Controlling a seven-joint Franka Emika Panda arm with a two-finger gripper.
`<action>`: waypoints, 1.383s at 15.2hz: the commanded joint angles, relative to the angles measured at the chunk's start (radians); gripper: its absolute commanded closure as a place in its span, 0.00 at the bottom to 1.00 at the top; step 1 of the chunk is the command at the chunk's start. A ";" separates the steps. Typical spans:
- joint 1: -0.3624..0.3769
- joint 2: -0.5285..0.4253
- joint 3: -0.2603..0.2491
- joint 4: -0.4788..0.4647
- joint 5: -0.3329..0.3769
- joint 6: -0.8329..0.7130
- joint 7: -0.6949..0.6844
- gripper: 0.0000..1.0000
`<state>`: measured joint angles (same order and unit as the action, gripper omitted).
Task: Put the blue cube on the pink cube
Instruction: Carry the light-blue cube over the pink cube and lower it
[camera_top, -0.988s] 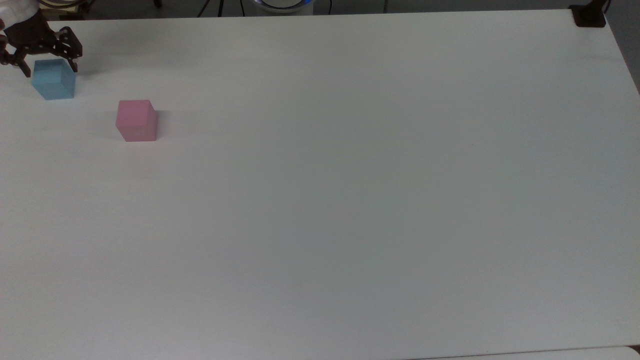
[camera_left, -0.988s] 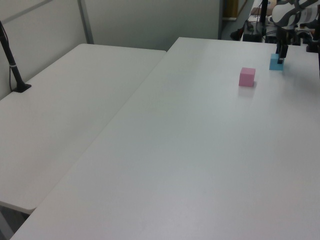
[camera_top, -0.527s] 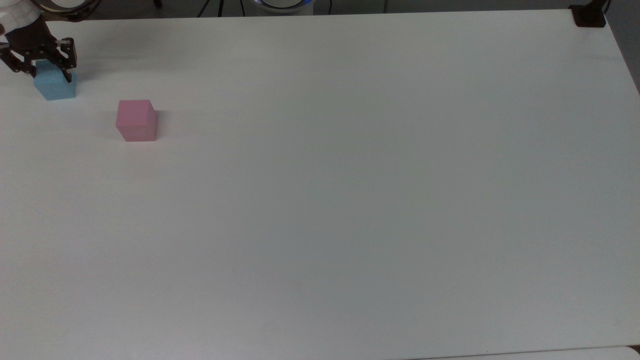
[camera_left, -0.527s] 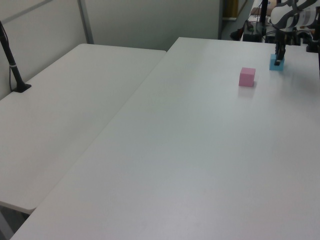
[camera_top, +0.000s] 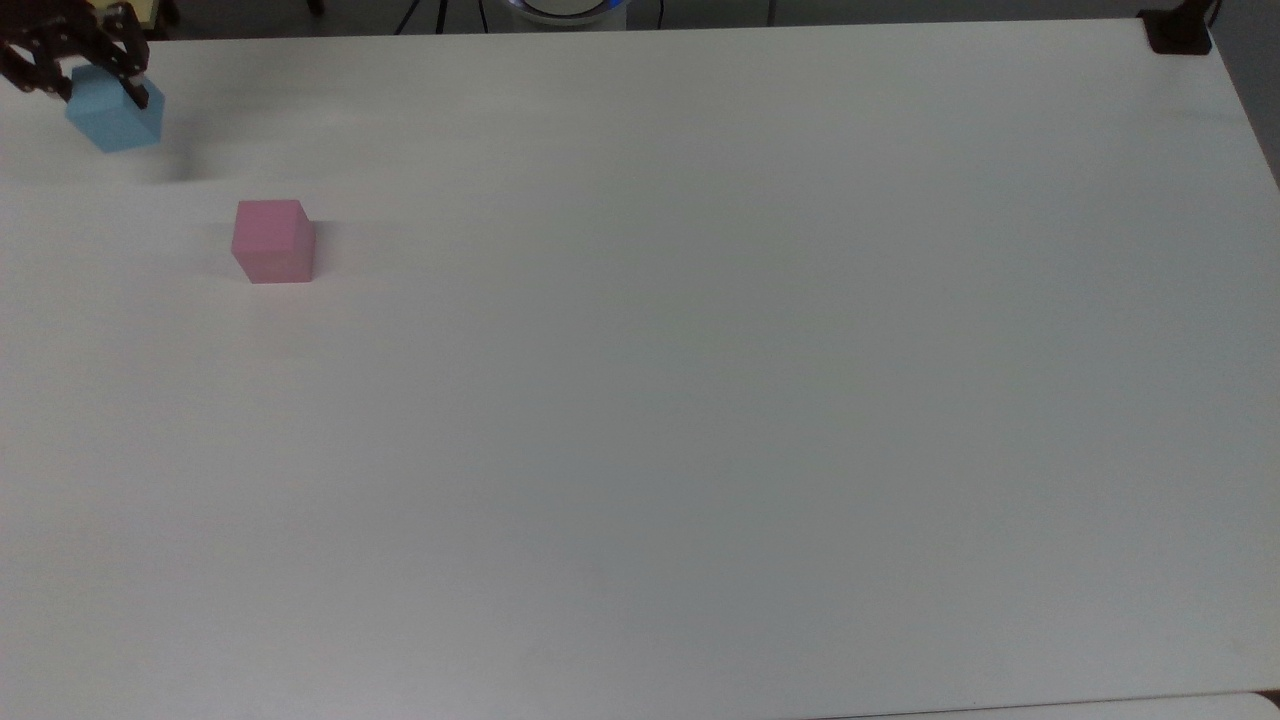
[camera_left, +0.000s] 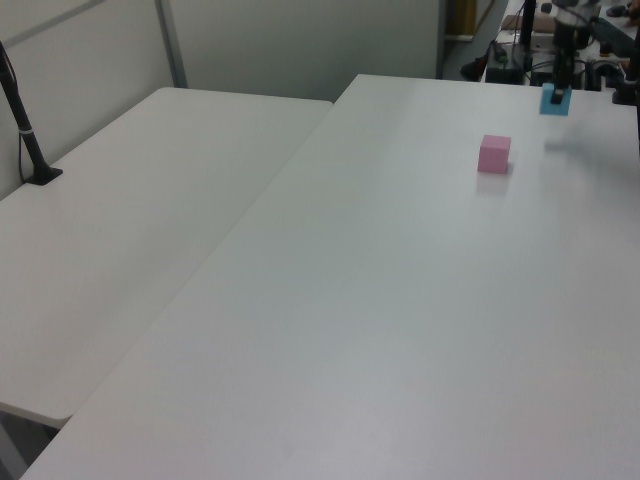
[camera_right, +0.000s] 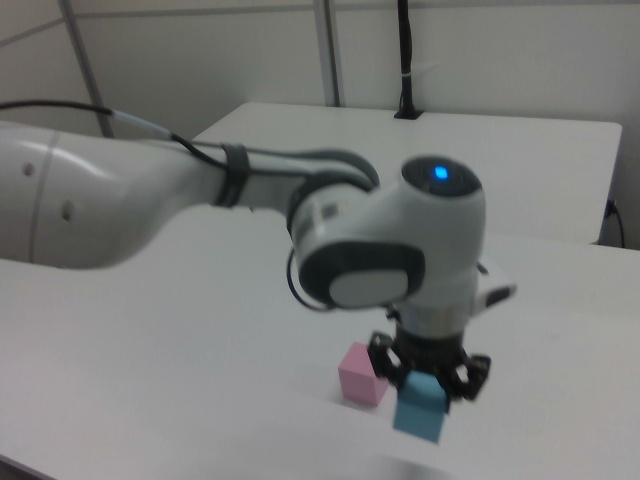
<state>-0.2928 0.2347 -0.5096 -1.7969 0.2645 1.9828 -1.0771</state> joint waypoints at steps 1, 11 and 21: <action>0.101 -0.043 0.008 0.062 -0.007 -0.087 0.268 0.60; 0.173 -0.008 0.148 0.065 -0.214 -0.056 0.572 0.60; 0.176 0.020 0.175 0.008 -0.287 0.053 0.608 0.60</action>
<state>-0.1143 0.2663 -0.3546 -1.7628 0.0029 2.0022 -0.5167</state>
